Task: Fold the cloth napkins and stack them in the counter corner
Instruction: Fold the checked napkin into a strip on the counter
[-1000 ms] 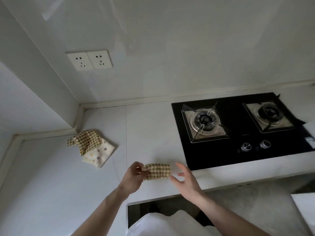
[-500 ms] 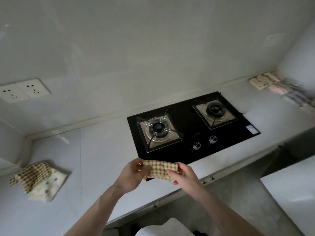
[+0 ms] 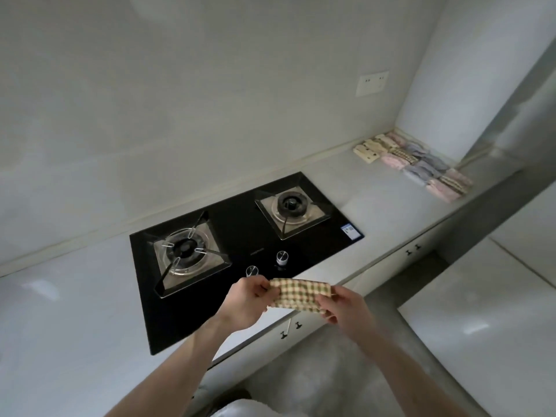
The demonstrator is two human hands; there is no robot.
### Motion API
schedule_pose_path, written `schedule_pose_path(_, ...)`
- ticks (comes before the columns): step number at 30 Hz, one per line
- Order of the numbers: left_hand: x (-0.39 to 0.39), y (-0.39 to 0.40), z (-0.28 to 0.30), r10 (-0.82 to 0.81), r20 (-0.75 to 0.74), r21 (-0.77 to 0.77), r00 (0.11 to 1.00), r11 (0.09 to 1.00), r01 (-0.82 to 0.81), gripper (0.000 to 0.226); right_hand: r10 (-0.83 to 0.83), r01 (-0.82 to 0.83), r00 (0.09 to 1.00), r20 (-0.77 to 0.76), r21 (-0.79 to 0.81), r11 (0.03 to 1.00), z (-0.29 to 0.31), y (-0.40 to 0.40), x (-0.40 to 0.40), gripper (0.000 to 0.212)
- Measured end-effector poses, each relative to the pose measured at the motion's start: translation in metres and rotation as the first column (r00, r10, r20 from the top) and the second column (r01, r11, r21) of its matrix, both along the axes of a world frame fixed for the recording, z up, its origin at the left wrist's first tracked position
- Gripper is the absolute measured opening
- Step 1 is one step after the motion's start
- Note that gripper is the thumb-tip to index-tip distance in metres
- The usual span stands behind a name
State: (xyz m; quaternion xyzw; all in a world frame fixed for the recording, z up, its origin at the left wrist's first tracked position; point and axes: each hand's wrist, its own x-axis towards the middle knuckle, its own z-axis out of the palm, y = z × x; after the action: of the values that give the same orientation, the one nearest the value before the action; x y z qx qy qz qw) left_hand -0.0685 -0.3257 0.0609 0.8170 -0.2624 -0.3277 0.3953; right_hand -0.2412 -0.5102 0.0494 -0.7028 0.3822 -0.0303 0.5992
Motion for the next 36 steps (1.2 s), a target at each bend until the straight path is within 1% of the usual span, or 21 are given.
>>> schedule_pose_path(4, -0.006, -0.046, 0.007, -0.022, 0.019, 0.020, 1.000, 1.000, 0.022, 0.025, -0.080, 0.079, 0.997, 0.020, 0.062, 0.995, 0.003, -0.038, -0.014, 0.011)
schedule_pose_path(8, 0.003, -0.092, 0.007, -0.058, 0.021, 0.031, 0.998, 0.998, 0.058, 0.018, -0.125, 0.124, 0.992, 0.023, 0.057, 0.991, 0.001, -0.070, -0.018, 0.010)
schedule_pose_path(13, 0.017, -0.175, 0.005, -0.143, 0.029, 0.034, 0.989, 0.989, 0.142, 0.012, -0.199, 0.199, 0.980, 0.005, 0.039, 0.979, 0.000, -0.129, -0.020, 0.015)
schedule_pose_path(17, 0.026, -0.250, 0.007, -0.234, 0.041, 0.057, 0.971, 0.971, 0.232, 0.016, -0.245, 0.246, 0.969, -0.032, 0.024, 0.969, 0.004, -0.185, -0.022, 0.010)
schedule_pose_path(21, 0.035, -0.319, 0.011, -0.304, 0.096, 0.068, 0.948, 0.952, 0.298, 0.029, -0.271, 0.272, 0.961, -0.058, 0.000, 0.962, 0.013, -0.247, -0.020, 0.012)
schedule_pose_path(23, 0.043, -0.354, 0.009, -0.311, 0.081, 0.059, 0.947, 0.950, 0.307, 0.032, -0.296, 0.295, 0.953, -0.069, -0.020, 0.955, 0.014, -0.277, -0.014, 0.013)
schedule_pose_path(26, 0.052, -0.403, 0.000, -0.299, 0.030, 0.033, 0.954, 0.954, 0.298, 0.027, -0.353, 0.350, 0.933, -0.069, -0.054, 0.935, 0.007, -0.316, -0.003, 0.013)
schedule_pose_path(29, 0.058, -0.443, -0.008, -0.282, -0.075, 0.029, 0.956, 0.958, 0.285, 0.014, -0.424, 0.424, 0.902, -0.081, -0.015, 0.905, 0.001, -0.344, 0.004, 0.014)
schedule_pose_path(31, 0.063, -0.460, -0.011, -0.301, -0.108, 0.031, 0.948, 0.952, 0.306, 0.006, -0.465, 0.469, 0.881, -0.081, 0.032, 0.883, -0.001, -0.358, 0.010, 0.014)
schedule_pose_path(33, 0.075, -0.473, -0.010, -0.344, -0.080, 0.022, 0.936, 0.938, 0.347, 0.007, -0.493, 0.498, 0.867, -0.072, 0.073, 0.864, 0.000, -0.374, 0.019, 0.013)
schedule_pose_path(36, 0.101, -0.483, -0.012, -0.380, -0.030, 0.045, 0.924, 0.923, 0.381, 0.019, -0.531, 0.536, 0.844, -0.069, 0.133, 0.834, -0.004, -0.400, 0.036, 0.012)
